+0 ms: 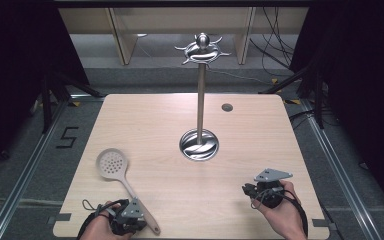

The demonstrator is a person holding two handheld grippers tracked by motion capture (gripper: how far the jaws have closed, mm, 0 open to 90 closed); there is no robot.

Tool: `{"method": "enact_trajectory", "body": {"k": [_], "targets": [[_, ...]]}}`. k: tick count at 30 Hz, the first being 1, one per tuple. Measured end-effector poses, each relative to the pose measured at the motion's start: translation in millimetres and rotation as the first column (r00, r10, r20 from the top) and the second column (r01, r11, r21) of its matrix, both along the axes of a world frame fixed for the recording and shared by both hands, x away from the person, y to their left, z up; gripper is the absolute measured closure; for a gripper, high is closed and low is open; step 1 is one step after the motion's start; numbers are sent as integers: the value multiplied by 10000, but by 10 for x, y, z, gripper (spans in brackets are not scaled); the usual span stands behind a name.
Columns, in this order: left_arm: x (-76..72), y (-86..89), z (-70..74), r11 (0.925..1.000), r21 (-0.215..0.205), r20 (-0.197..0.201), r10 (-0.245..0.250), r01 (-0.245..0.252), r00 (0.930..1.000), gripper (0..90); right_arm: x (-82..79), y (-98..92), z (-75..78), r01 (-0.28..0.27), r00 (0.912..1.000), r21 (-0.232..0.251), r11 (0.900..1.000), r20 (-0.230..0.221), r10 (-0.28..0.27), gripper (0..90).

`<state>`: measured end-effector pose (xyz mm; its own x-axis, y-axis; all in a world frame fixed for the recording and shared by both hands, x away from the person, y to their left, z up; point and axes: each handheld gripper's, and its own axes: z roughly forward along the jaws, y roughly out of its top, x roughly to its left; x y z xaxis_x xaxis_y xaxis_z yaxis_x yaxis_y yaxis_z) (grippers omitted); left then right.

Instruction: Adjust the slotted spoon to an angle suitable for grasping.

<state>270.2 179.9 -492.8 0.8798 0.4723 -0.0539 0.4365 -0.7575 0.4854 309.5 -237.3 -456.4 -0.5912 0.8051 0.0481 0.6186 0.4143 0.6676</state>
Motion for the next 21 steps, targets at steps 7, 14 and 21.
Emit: {"method": "enact_trajectory", "body": {"k": [7,14,21], "targets": [[134,-138,-1,9999,-23,82,-115,115,9999,895,-13,-34,-10,-67,10000,-103,9999,27,67,806],[295,-292,22,9997,-56,284,-217,218,9994,895,-40,-53,-8,173,9998,36,9998,-132,-172,798],[479,-409,52,9988,-127,362,-459,464,9983,891,-52,-87,-17,233,9996,19,9997,-169,-232,773]]}}
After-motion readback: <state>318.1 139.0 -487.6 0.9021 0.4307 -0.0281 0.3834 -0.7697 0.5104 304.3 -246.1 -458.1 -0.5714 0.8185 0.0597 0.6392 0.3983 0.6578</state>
